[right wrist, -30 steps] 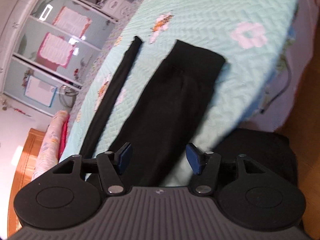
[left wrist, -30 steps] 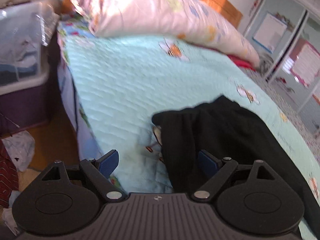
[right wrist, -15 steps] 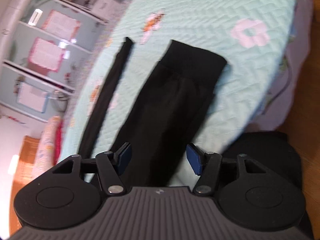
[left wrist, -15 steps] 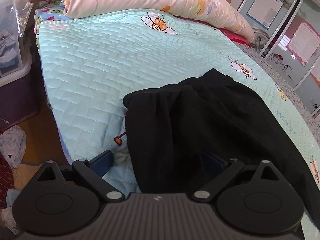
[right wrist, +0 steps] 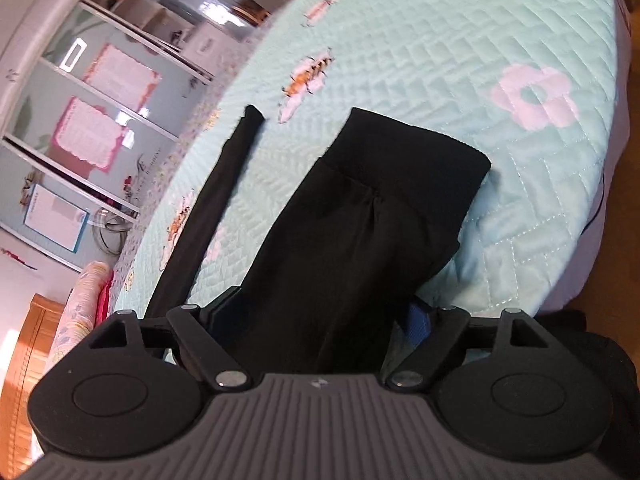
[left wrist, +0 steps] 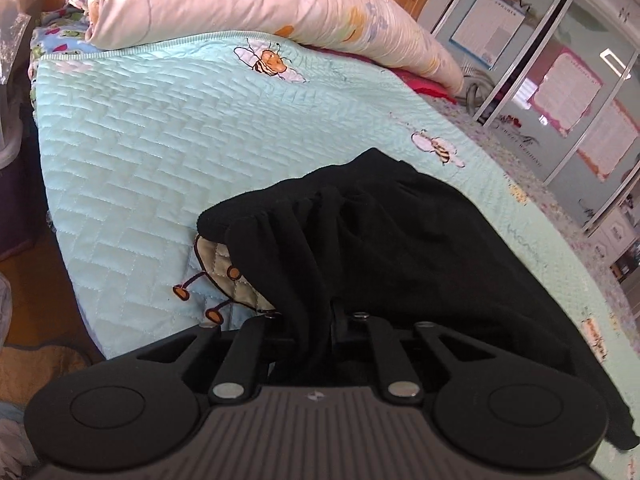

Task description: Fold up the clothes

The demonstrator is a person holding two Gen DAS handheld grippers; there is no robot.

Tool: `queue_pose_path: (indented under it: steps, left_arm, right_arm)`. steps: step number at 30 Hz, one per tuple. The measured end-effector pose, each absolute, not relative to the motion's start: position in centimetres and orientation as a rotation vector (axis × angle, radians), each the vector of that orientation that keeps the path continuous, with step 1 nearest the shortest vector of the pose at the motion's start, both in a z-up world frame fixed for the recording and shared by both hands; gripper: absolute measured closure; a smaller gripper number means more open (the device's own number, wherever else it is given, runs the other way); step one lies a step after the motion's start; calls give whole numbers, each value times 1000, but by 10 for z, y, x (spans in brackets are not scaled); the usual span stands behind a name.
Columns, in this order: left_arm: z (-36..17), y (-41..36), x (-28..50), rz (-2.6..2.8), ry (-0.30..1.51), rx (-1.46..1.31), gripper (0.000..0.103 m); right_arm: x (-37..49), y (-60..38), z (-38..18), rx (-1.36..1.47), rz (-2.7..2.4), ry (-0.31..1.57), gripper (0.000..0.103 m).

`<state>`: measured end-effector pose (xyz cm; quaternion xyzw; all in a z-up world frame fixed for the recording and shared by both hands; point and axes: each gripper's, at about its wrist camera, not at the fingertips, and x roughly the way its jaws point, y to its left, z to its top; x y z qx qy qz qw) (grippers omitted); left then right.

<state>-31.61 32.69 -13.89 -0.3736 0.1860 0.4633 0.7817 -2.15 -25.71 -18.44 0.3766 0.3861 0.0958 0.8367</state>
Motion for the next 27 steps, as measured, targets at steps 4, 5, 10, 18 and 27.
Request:
queue_pose_path:
  steps: [4,5,10,18,27]
  left_arm:
    - [-125,318,-330,957,348,-826,93]
    - [-121,316,-334,948,337,-830,94]
    - [-98,302,-360,921,278,-842,98]
    - [-105,306,-372,902,321,-861,95]
    - [-145,337,-358,991,394,-969,29]
  right_arm:
    - [-19,-268,-191,875,235,865,101]
    - [-22,-270,-189,881,239,853,101]
    - [-36,-277,-169,874,281,782,101]
    - [-51,-292,-122,861,335,654,101]
    - [-48,-270,-151,824,393,783,70]
